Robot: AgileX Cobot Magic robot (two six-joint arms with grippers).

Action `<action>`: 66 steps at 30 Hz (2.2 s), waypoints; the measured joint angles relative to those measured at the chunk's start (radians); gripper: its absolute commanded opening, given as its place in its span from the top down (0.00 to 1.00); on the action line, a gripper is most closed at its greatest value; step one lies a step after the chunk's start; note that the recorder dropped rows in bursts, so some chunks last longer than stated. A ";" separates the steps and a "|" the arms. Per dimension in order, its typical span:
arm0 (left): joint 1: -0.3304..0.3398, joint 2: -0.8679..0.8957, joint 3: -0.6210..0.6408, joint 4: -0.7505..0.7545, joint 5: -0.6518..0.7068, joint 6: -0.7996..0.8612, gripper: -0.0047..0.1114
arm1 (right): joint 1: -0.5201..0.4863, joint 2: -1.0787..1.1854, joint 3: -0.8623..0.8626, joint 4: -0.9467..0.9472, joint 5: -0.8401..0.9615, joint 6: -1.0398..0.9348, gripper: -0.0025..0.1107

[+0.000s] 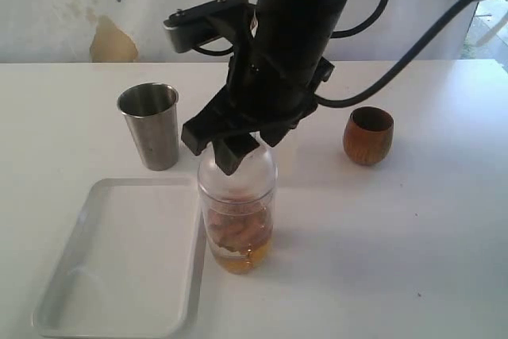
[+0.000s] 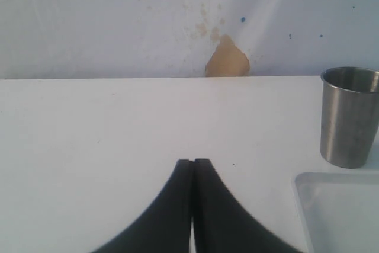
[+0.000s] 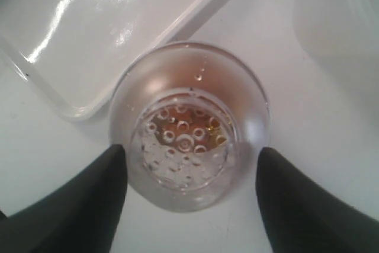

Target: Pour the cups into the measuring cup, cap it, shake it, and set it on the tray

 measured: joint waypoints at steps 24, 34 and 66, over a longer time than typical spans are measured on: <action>0.000 0.000 0.000 0.000 0.000 0.000 0.96 | 0.000 -0.120 0.000 0.033 -0.152 -0.055 0.98; 0.000 0.000 0.000 0.000 0.000 0.000 0.96 | 0.000 -0.073 0.000 0.056 -0.073 -0.078 0.98; 0.000 0.000 0.000 0.000 0.000 0.000 0.96 | 0.000 -0.015 0.025 0.056 -0.081 -0.084 0.97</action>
